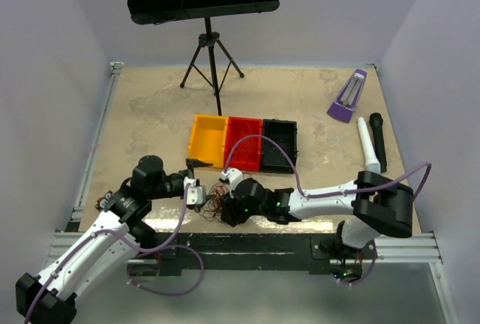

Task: Untangle the cables
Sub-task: Untie the cable.

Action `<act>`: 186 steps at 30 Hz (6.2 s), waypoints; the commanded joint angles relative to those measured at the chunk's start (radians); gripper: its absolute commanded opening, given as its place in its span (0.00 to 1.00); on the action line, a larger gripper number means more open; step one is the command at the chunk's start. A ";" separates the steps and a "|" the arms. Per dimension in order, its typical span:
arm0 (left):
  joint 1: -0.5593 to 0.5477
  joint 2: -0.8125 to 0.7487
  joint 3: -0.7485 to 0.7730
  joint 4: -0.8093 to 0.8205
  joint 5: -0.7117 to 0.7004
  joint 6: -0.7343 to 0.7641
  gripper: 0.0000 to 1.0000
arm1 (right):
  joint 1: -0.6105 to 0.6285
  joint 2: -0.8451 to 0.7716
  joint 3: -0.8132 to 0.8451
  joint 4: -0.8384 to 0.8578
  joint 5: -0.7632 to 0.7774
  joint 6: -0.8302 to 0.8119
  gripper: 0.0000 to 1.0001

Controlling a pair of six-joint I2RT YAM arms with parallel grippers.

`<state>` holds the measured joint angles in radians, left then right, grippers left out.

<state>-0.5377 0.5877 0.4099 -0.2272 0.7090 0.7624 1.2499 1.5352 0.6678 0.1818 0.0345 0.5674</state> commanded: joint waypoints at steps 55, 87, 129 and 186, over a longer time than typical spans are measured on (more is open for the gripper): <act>0.002 0.066 0.132 0.017 0.325 -0.170 0.75 | 0.013 -0.331 0.322 -0.234 0.127 -0.147 0.00; 0.002 0.066 0.165 0.322 0.360 -0.520 0.13 | 0.013 -0.488 0.418 -0.219 0.045 -0.146 0.00; 0.004 0.107 0.478 0.201 0.239 -0.653 0.00 | 0.023 -0.301 0.128 0.354 0.246 -0.210 0.52; 0.004 0.319 1.236 0.830 -0.649 0.237 0.00 | 0.023 -0.059 -0.169 0.306 0.335 0.121 0.65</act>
<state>-0.5377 0.8898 1.6489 0.4835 0.1516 0.8333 1.2697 1.5227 0.5060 0.5156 0.3252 0.6636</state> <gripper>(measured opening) 0.021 0.648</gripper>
